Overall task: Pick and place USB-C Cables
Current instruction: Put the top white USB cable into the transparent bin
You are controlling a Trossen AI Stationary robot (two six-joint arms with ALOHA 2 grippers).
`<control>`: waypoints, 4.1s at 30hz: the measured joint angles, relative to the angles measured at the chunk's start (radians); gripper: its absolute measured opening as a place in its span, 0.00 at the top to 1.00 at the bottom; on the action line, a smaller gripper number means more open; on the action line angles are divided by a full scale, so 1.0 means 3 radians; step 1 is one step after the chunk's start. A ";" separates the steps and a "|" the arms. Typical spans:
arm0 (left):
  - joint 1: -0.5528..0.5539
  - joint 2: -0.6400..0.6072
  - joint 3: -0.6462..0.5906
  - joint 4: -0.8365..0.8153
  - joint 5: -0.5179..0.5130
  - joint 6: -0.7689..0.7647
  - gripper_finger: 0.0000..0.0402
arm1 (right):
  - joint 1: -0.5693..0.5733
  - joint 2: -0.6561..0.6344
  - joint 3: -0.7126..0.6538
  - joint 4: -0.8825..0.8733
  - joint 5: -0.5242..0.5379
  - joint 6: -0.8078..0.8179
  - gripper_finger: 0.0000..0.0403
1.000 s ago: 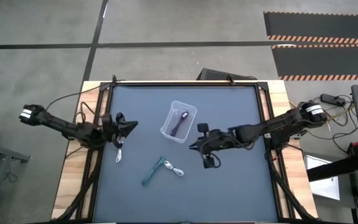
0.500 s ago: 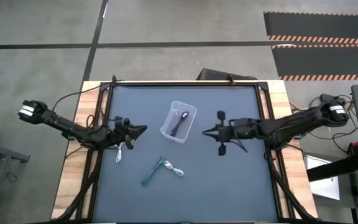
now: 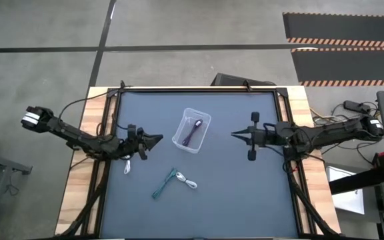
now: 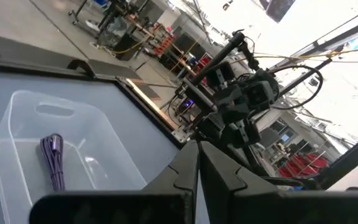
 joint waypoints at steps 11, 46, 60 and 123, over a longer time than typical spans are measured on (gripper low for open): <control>-0.0001 0.0111 0.0396 -0.1168 0.0017 -0.0828 1.00 | -0.0068 -0.0560 -0.0287 0.0319 0.0001 -0.0300 0.97; -0.0001 0.1126 0.1595 -0.6253 0.2376 -0.3498 1.00 | -0.0068 -0.0713 -0.0322 0.0259 0.0003 -0.0368 0.97; 0.0000 0.1197 0.1592 -0.6253 0.2157 -0.3401 0.96 | -0.0068 -0.0713 -0.0321 0.0231 0.0003 -0.0339 0.97; 0.0003 0.1685 0.1502 -0.6183 0.2108 -0.3417 0.97 | -0.0068 -0.0712 -0.0317 0.0087 0.0095 -0.0379 0.97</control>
